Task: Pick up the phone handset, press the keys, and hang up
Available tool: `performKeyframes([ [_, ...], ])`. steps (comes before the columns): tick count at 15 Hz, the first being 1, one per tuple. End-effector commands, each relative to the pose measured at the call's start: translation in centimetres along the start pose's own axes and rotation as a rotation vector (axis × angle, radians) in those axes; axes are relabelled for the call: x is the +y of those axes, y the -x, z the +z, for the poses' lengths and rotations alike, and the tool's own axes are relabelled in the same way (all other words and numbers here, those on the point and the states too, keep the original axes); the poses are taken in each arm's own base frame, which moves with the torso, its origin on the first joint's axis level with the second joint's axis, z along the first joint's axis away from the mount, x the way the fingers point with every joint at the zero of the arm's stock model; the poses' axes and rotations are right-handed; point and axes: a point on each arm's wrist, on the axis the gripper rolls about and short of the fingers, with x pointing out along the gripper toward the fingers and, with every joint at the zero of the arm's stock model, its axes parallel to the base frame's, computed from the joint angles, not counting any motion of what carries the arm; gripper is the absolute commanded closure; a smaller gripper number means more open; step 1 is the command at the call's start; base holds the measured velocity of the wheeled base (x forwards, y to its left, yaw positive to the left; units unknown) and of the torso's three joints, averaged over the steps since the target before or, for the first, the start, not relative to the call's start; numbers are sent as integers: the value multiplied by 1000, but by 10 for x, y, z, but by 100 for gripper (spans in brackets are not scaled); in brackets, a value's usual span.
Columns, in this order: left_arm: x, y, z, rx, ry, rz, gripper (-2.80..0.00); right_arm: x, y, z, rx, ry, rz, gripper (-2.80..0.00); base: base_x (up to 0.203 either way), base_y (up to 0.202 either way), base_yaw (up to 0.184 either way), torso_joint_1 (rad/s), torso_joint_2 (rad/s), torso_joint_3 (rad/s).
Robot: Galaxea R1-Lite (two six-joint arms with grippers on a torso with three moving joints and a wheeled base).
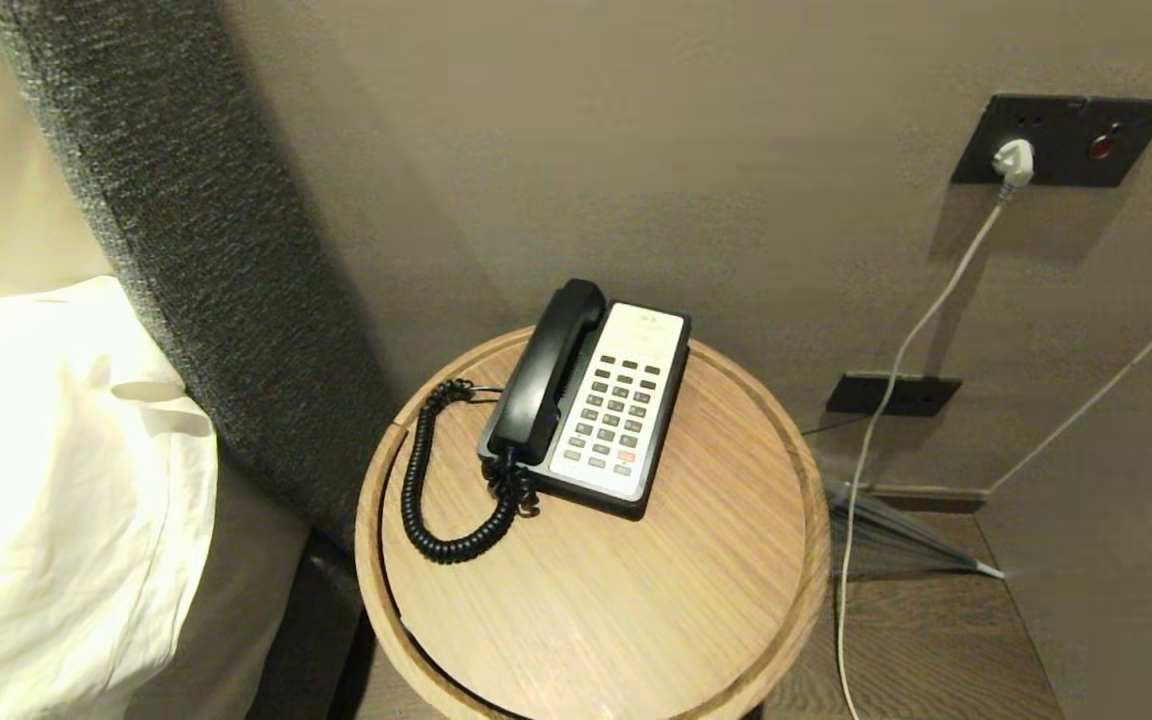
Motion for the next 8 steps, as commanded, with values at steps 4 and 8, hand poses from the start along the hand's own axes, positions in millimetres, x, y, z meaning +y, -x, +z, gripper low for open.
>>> performKeyframes([
  [4,0,-2,-11,41,0,-1,0,0,-1,-6,21,0,-1,0,0,0,0,2,1,206],
  [8,0,-2,-11,41,0,-1,0,0,-1,-6,21,0,-2,0,0,0,0,2,3,200],
])
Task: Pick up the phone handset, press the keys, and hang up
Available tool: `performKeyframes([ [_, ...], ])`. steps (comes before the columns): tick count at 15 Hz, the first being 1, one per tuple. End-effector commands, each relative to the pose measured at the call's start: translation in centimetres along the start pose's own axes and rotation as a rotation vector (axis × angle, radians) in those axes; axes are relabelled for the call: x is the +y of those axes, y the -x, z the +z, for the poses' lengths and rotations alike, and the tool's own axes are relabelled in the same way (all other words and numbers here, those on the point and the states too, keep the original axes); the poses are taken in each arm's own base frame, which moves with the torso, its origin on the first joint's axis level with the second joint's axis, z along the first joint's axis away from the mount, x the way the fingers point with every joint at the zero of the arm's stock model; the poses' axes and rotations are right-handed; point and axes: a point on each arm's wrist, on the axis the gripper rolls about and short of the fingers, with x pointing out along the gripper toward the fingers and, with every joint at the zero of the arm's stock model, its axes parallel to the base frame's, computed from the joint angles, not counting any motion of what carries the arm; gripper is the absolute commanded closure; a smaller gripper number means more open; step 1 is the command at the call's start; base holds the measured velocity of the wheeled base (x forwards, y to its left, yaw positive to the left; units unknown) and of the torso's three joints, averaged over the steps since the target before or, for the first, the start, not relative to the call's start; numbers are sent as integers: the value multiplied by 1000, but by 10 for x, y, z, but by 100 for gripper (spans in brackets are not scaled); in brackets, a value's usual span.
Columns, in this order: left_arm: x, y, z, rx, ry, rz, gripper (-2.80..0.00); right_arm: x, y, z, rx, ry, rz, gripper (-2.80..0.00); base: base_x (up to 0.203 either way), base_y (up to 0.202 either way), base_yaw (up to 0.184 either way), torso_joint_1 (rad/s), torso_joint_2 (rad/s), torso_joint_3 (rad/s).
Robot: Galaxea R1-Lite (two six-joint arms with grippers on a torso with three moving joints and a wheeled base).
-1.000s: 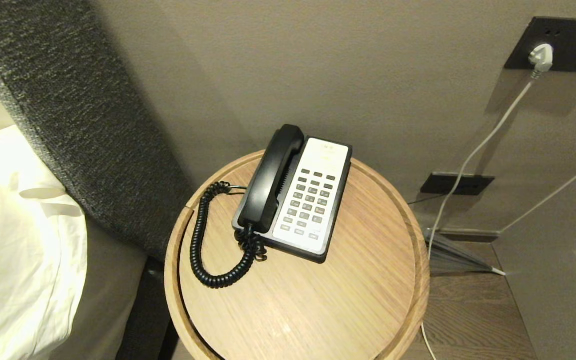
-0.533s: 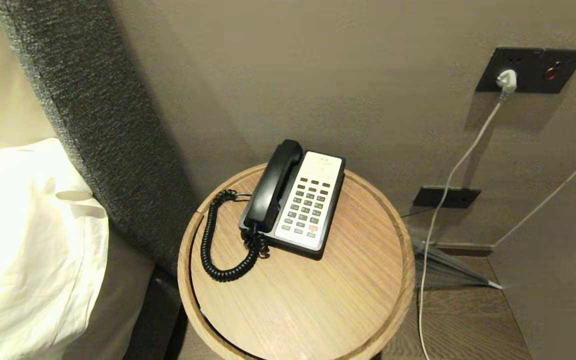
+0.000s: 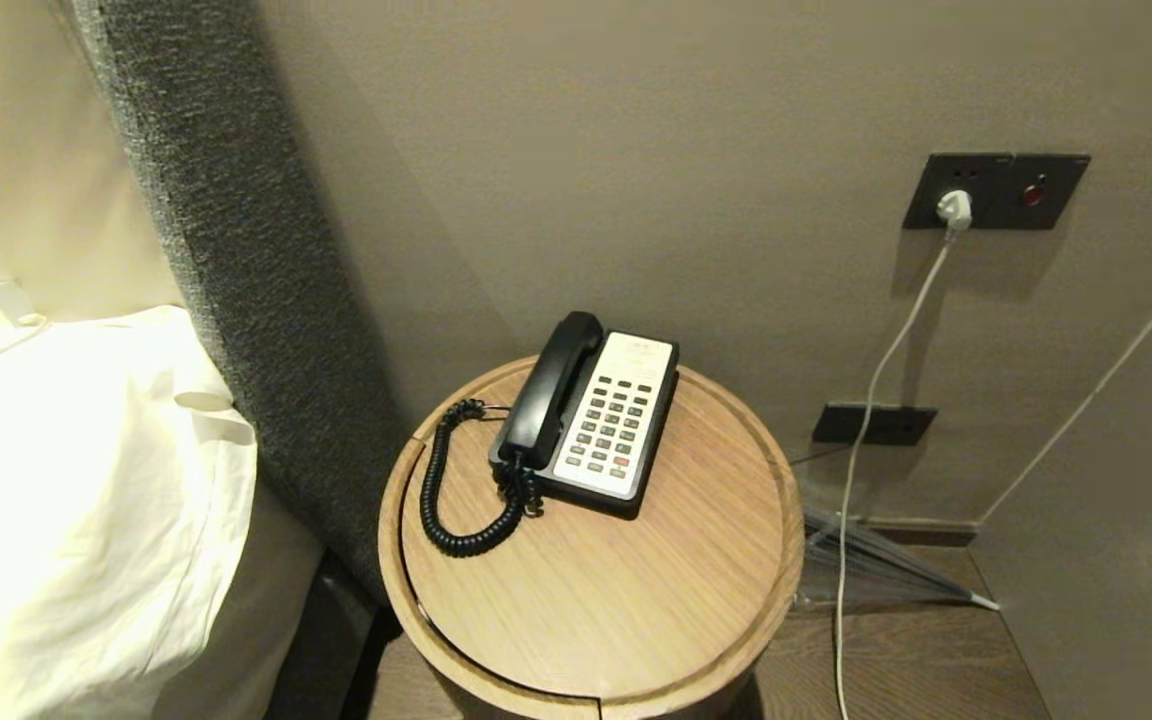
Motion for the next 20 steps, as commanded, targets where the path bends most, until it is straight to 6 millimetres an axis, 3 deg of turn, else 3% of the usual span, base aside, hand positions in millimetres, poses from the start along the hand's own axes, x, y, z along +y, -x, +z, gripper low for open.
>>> performKeyframes([
  [1,0,-2,-11,41,0,0,0,0,-1,-6,21,0,0,0,0,0,0,0,-2,203],
  [11,0,-2,-11,39,-12,-2,0,0,-1,-6,21,0,-1,0,0,0,0,3,3,195],
  [20,0,-2,-11,39,-11,-2,0,0,-1,-6,21,0,0,0,0,0,0,0,1,13],
])
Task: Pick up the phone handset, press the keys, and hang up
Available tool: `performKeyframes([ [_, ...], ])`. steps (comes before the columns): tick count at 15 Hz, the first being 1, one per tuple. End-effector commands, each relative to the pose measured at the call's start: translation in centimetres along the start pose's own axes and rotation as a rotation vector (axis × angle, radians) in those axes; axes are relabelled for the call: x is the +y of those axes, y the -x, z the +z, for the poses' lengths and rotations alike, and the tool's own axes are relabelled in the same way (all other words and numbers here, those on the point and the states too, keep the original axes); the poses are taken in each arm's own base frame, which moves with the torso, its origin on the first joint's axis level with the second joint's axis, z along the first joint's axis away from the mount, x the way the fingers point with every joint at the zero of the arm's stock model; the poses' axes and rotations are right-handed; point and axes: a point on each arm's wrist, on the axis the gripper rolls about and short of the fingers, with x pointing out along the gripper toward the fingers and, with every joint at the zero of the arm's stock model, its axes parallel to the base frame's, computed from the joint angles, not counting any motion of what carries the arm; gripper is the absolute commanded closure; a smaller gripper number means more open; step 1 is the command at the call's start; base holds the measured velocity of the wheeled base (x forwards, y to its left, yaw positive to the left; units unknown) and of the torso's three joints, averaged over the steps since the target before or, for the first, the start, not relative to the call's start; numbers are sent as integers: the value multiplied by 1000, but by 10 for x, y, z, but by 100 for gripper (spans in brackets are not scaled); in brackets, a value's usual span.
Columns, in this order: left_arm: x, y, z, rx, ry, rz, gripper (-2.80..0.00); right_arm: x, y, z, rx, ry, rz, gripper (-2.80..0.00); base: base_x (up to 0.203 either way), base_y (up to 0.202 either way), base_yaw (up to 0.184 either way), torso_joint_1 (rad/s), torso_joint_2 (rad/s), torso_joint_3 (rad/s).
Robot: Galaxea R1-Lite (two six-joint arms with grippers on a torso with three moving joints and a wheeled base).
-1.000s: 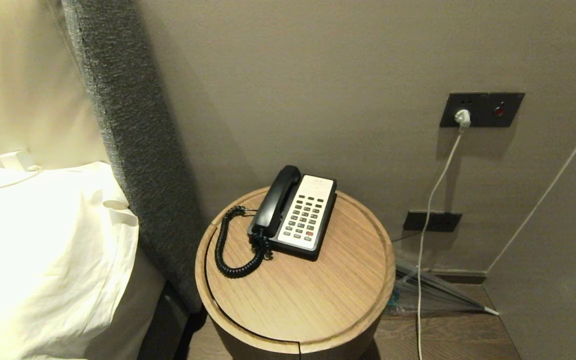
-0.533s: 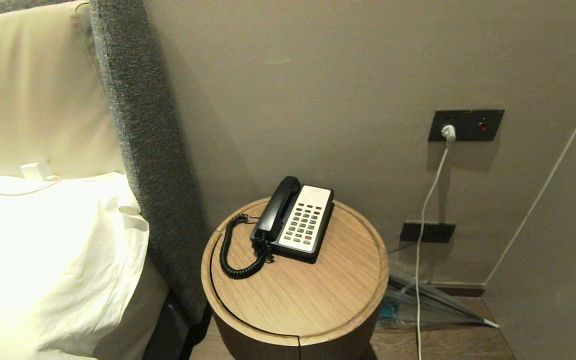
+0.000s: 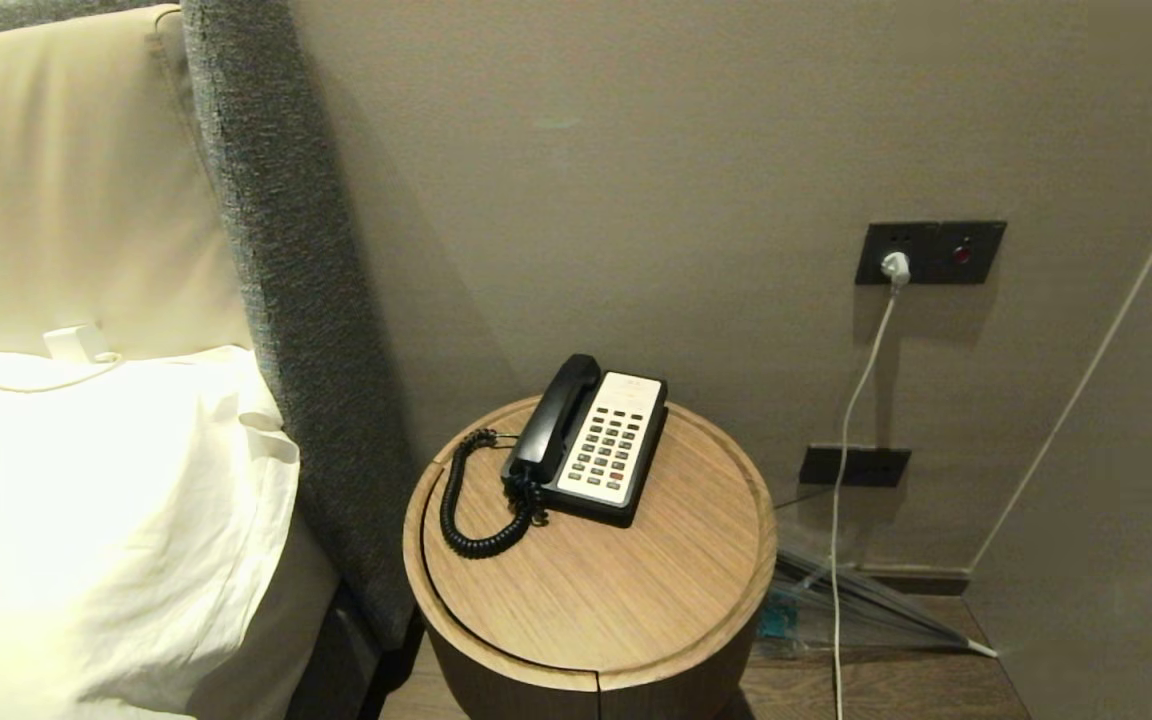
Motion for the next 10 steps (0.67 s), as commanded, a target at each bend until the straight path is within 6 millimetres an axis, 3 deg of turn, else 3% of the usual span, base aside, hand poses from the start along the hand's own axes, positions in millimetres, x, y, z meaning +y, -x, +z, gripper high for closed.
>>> performKeyframes([
  [1,0,-2,-11,40,0,-1,0,0,-1,-6,21,-1,0,0,0,0,0,0,0,0],
  [10,0,-2,-11,40,0,-1,0,0,-1,-6,21,1,0,0,0,0,0,0,0,0],
])
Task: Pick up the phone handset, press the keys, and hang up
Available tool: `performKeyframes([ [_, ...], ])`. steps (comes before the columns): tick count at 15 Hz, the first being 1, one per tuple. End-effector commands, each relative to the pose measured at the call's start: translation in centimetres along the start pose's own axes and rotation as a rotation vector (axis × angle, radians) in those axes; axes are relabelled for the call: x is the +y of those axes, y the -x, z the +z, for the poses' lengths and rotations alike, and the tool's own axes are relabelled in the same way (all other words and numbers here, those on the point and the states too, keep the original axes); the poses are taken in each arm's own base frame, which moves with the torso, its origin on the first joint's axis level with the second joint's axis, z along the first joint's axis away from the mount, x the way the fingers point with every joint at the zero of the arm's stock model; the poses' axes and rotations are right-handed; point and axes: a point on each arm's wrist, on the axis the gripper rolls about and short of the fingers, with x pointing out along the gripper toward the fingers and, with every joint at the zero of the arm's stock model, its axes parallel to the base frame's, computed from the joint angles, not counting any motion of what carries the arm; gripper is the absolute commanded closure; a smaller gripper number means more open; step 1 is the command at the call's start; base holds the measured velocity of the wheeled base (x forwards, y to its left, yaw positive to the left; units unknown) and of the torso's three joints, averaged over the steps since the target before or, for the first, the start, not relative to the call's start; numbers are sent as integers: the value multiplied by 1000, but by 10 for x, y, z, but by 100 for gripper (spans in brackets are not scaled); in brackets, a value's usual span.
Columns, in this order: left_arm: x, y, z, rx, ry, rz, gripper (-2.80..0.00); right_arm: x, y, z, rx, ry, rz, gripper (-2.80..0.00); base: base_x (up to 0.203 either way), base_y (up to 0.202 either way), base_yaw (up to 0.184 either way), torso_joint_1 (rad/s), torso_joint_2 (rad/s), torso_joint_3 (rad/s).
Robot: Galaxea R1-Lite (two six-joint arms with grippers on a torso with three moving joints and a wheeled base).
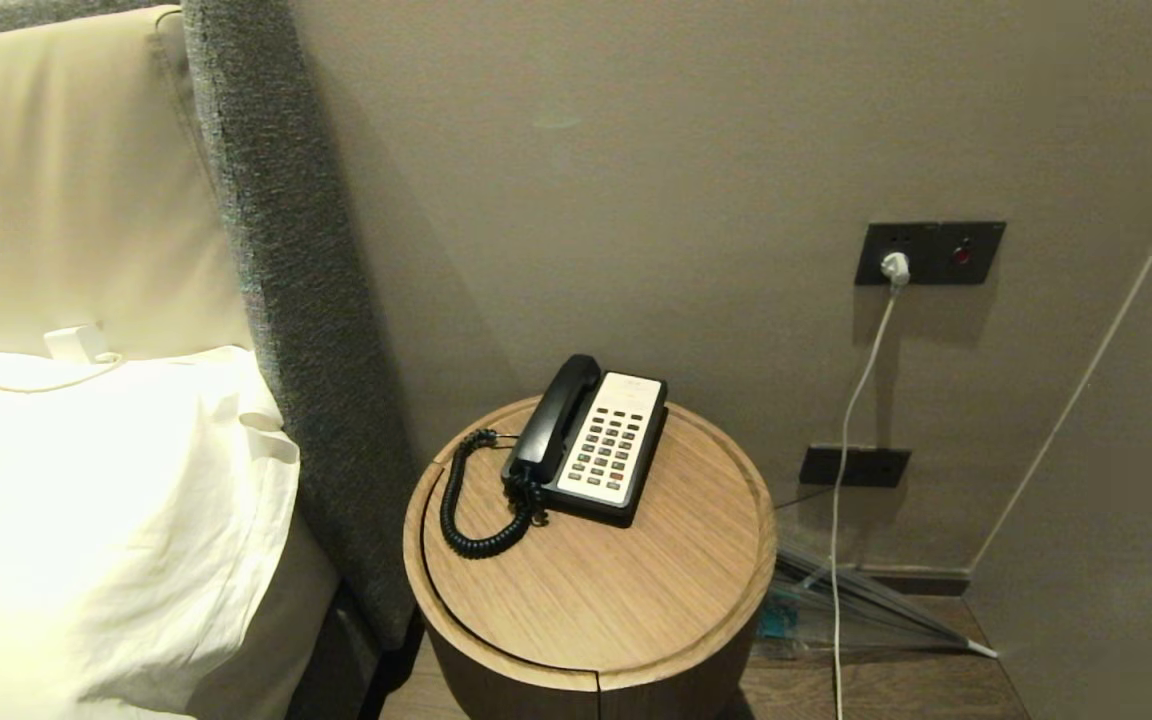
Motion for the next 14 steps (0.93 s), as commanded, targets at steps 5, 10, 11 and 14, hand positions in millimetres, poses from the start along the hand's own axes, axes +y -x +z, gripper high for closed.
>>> performKeyframes([
  [5,0,-2,-11,40,0,-1,0,0,-1,-6,19,2,0,0,0,0,0,0,0,0],
  [10,0,-2,-11,40,0,-1,0,0,-1,-6,19,-1,0,0,0,0,0,0,0,0],
  [11,0,-2,-11,40,0,-1,0,0,-1,-6,19,-1,0,0,0,0,0,0,0,0],
  [14,0,-2,-11,40,0,-1,0,0,-1,-6,19,3,-1,0,0,0,0,0,0,0],
])
